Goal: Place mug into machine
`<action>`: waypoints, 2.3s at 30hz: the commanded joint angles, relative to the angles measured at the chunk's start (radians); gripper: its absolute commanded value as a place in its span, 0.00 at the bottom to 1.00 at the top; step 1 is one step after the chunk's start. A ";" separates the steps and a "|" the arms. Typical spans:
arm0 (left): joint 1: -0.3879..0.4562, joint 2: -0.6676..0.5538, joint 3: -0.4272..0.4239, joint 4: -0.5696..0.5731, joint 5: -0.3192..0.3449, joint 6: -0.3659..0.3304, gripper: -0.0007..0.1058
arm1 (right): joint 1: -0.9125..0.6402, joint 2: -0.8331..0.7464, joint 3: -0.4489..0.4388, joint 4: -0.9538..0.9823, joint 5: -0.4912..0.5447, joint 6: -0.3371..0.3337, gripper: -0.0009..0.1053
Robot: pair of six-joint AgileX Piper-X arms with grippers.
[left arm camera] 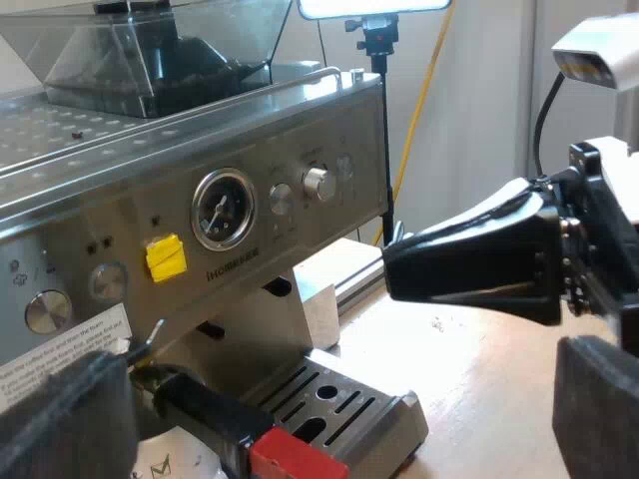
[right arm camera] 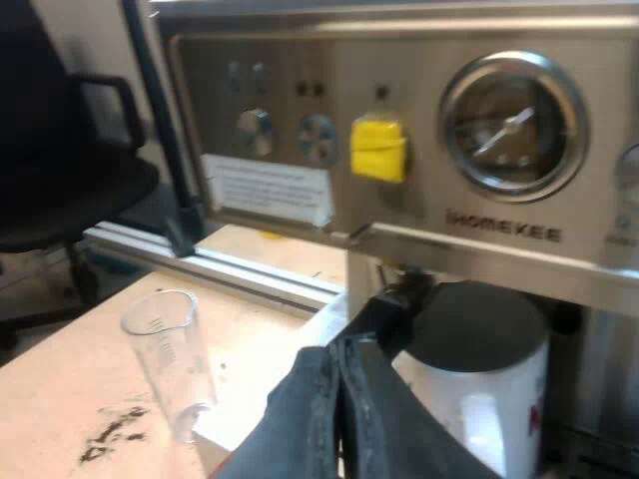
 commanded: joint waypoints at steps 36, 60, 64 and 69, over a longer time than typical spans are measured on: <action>-0.005 0.003 -0.041 0.099 -0.131 -0.016 0.80 | -0.073 0.465 -0.422 -0.007 0.315 -0.070 0.01; -0.005 0.003 -0.042 0.099 -0.131 -0.016 0.80 | -0.020 0.322 -0.422 0.316 0.192 0.067 0.09; -0.005 0.003 -0.042 0.099 -0.131 -0.016 0.80 | 0.002 0.258 -0.422 0.480 0.186 0.150 0.46; -0.005 0.003 -0.047 0.099 -0.131 -0.070 0.80 | 0.002 0.176 -0.422 0.611 0.147 0.161 0.65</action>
